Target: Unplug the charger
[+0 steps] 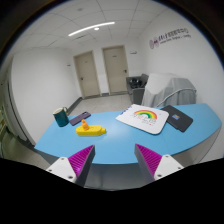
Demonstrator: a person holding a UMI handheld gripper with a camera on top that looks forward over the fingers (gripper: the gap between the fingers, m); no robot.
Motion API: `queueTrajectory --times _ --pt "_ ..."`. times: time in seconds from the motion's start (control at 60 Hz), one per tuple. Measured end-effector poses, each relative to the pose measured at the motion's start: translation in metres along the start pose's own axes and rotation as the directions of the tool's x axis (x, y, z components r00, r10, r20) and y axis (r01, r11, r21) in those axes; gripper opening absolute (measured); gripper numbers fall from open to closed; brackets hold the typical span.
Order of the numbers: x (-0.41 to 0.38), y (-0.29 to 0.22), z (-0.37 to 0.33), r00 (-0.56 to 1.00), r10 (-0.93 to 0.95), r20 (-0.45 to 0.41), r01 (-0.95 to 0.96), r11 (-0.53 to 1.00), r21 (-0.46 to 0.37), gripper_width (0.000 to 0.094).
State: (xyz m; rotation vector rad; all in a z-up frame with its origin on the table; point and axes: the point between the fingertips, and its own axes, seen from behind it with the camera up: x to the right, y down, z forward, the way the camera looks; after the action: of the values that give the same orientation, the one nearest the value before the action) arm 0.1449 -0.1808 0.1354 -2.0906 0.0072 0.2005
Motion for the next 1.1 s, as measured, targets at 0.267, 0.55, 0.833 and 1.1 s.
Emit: queueTrajectory --times 0.267,0.55,0.833,1.1 --pt "-0.07 -0.008 0.097 0.999 -0.032 0.03 0.033 0.999 -0.013 0.0827" --pt "-0.147 -0.009 0.249 0.995 -0.1 -0.015 0.1 0.994 0.032 0.0806" --pt "-0.144 -0.016 0.291 0.99 -0.075 -0.117 0.086 0.992 0.092 0.0222" --pt "-0.143 -0.017 0.296 0.98 -0.125 -0.153 0.134 0.99 0.048 0.0053"
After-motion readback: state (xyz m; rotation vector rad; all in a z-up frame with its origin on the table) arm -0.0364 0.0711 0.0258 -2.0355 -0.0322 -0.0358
